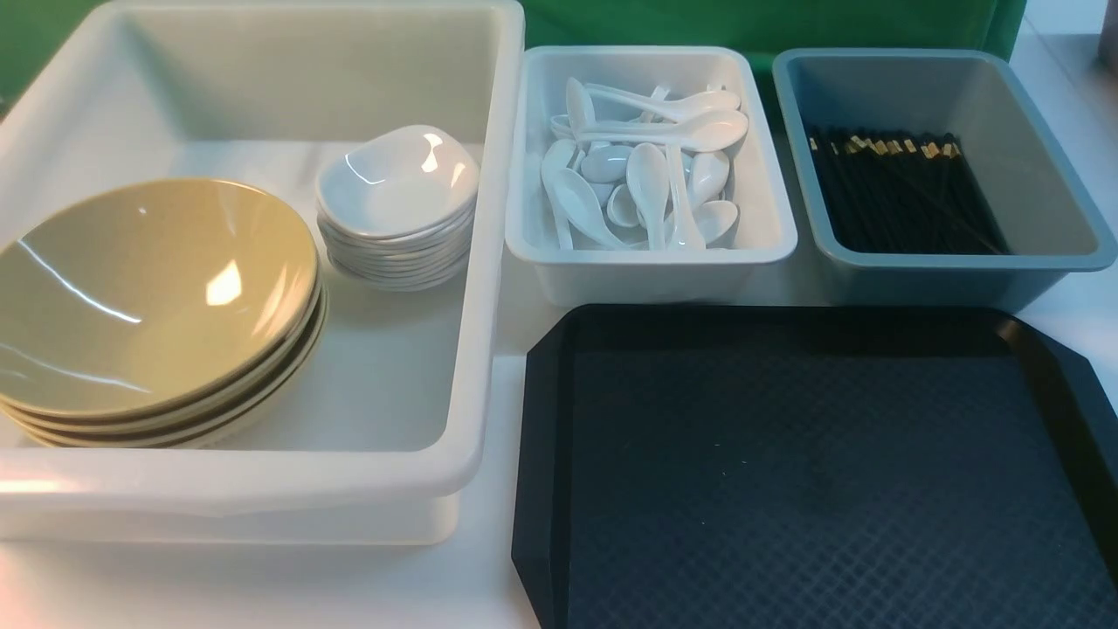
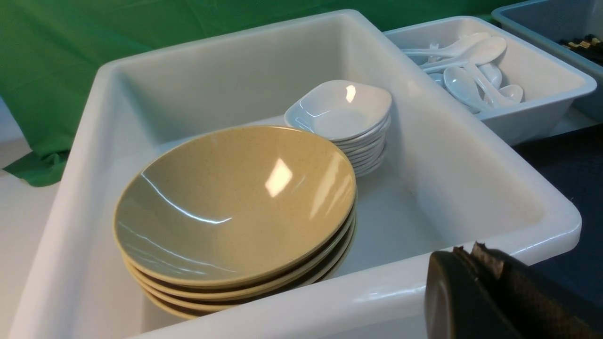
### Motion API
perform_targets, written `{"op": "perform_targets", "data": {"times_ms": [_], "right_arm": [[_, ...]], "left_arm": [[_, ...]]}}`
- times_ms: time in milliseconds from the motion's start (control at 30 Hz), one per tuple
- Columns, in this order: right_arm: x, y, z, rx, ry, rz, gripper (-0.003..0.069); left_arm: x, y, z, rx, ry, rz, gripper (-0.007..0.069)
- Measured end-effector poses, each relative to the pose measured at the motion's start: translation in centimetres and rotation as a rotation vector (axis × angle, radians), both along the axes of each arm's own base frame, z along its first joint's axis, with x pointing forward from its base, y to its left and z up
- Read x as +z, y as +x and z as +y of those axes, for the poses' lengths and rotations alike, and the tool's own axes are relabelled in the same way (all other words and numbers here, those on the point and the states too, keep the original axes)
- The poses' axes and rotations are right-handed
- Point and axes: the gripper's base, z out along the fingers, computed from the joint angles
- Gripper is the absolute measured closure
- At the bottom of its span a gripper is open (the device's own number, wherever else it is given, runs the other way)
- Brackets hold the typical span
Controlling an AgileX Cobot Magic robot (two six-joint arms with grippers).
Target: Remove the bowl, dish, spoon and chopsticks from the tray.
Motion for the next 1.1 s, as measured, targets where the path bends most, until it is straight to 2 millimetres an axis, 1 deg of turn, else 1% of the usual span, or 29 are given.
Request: {"op": "perform_targets", "data": {"times_ms": [200,1100], "right_arm": [[0.0,-0.03,-0.19,-0.035,-0.002,0.001,0.0624],[-0.02,-0.04,-0.22,-0.04,-0.004,0.003,0.0614]], "left_arm": [[0.0,0.0,0.0,0.0,0.0,0.0,0.0634],[-0.02,-0.01,0.0,0.0,0.0,0.002,0.0634]]}}
